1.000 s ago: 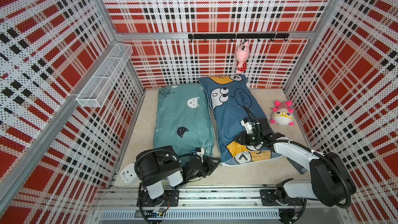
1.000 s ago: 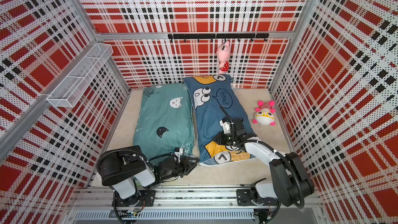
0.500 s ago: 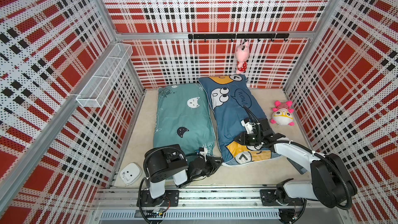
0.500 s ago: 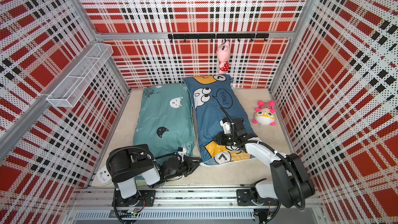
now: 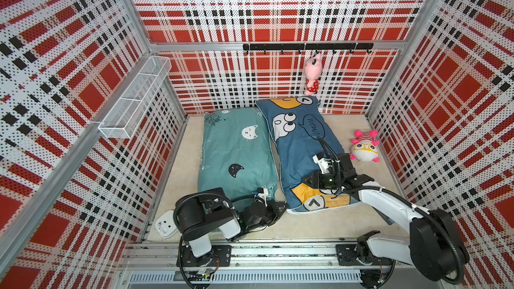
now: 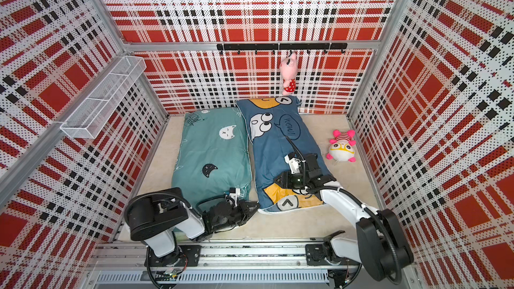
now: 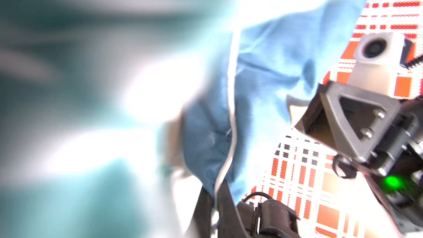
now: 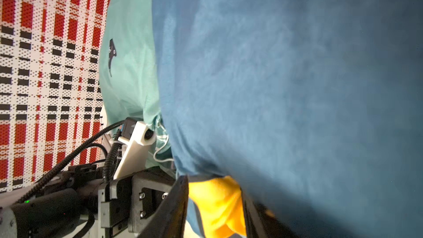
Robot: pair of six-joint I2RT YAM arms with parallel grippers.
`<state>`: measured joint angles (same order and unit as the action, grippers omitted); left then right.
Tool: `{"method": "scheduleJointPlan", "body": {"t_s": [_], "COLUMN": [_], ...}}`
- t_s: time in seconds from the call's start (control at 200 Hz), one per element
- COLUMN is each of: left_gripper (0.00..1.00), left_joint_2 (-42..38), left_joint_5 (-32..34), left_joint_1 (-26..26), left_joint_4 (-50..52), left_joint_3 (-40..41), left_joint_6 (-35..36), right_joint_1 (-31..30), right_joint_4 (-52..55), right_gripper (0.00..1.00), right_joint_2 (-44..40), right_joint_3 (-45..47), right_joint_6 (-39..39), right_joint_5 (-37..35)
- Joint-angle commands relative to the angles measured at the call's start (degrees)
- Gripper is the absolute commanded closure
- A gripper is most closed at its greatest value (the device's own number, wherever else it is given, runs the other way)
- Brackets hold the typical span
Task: Zip up pillowcases
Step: Pick up the pillowcase from the center of the board.
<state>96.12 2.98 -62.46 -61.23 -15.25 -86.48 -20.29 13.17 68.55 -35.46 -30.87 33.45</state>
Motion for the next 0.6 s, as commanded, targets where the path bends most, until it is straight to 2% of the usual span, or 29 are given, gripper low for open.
{"method": "scheduleJointPlan", "body": {"t_s": [0.0, 0.085, 0.205, 0.361, 0.471, 0.591], "left_gripper": [1.00, 1.00, 1.00, 1.00, 1.00, 1.00], "left_joint_2": [-6.4, -9.4, -10.6, -10.2, -10.2, -10.9], "left_joint_5": [3.0, 5.5, 7.4, 10.8, 10.9, 11.1], "left_joint_1": [-0.3, -0.1, 0.2, -0.7, -1.0, -1.4], "left_joint_4": [20.1, 31.1, 40.5, 52.6, 55.1, 56.0], "left_joint_3": [-6.8, -11.6, -17.1, -25.2, -27.0, -27.0], "left_joint_6": [9.1, 13.6, 18.2, 24.2, 25.4, 25.3], "right_joint_1": [0.5, 0.1, 0.1, -1.1, -3.3, -6.4], "right_joint_4": [4.6, 6.5, 7.0, -1.9, -11.1, -17.6], "right_gripper": [0.55, 0.56, 0.59, 0.74, 0.84, 0.89], "right_joint_2": [-5.0, -9.6, -16.4, -19.7, -18.6, -16.5], "right_joint_3": [1.9, 3.7, 5.1, 9.5, 12.8, 14.9], "right_joint_6": [-0.4, -2.3, -4.5, -11.5, -16.5, -19.7], "right_joint_5": [3.3, 4.8, 7.0, 12.4, 14.2, 14.1]}}
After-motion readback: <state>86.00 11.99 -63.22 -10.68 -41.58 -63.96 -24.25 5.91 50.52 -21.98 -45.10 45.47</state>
